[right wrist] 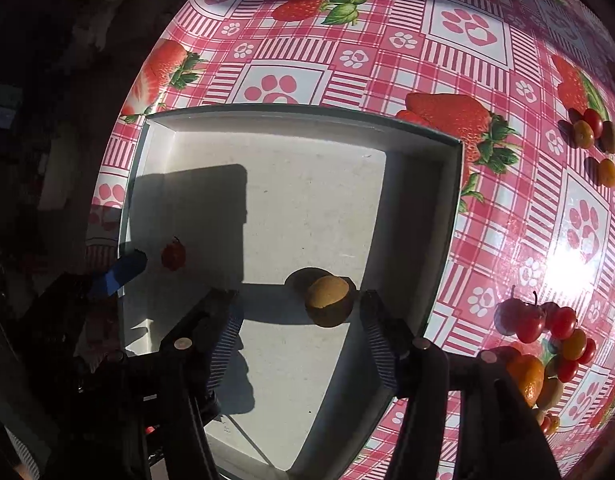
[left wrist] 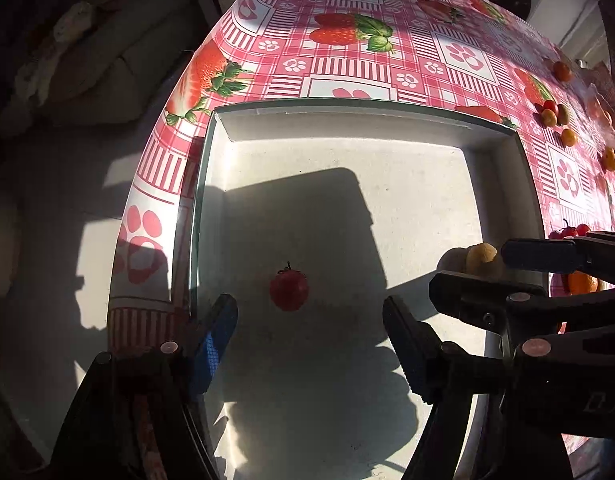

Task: Organize fruits
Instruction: 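Open the left gripper to drop the tomato while the right gripper drops the kiwi, then move both grippers back to the fruit pile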

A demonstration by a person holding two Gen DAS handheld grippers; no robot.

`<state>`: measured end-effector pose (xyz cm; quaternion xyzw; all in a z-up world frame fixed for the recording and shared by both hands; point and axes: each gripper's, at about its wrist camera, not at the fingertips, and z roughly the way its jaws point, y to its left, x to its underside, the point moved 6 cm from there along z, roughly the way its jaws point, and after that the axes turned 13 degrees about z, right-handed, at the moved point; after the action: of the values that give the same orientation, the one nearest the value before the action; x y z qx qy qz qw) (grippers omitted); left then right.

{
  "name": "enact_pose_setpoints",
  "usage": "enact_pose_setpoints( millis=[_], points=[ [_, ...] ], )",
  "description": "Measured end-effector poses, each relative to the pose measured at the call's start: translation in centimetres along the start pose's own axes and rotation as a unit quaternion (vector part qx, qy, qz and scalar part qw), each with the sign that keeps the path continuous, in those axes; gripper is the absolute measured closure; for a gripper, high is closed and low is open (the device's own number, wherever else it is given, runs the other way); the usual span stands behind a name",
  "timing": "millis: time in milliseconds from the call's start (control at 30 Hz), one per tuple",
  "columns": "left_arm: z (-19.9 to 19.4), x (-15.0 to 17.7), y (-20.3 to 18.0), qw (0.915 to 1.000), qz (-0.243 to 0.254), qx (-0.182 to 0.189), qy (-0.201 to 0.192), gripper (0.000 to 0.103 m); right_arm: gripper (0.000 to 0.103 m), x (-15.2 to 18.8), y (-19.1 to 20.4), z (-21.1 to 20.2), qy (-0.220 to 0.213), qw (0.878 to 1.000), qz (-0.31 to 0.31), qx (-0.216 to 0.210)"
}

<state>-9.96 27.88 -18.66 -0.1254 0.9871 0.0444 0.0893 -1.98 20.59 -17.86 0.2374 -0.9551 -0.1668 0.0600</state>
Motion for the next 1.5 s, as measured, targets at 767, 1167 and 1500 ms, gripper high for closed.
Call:
enact_pose_setpoints(
  millis=[767,1167,1500],
  points=[
    [-5.4,0.4,-12.4,0.9907,0.129,0.042,-0.002,0.027,0.018,8.2,-14.1,-9.1,-0.077,0.989,0.123,0.017],
    [-5.2,-2.7,-19.5,0.9830,0.165,0.082,0.005,0.027,0.018,14.9,-23.9,-8.5,-0.049,0.974,0.216,0.054],
    [-2.6,-3.8,-21.9,0.9844,0.150,0.085,0.034,0.027,0.025,17.0,-26.6,-8.1,-0.051,0.970,0.236,0.040]
  ],
)
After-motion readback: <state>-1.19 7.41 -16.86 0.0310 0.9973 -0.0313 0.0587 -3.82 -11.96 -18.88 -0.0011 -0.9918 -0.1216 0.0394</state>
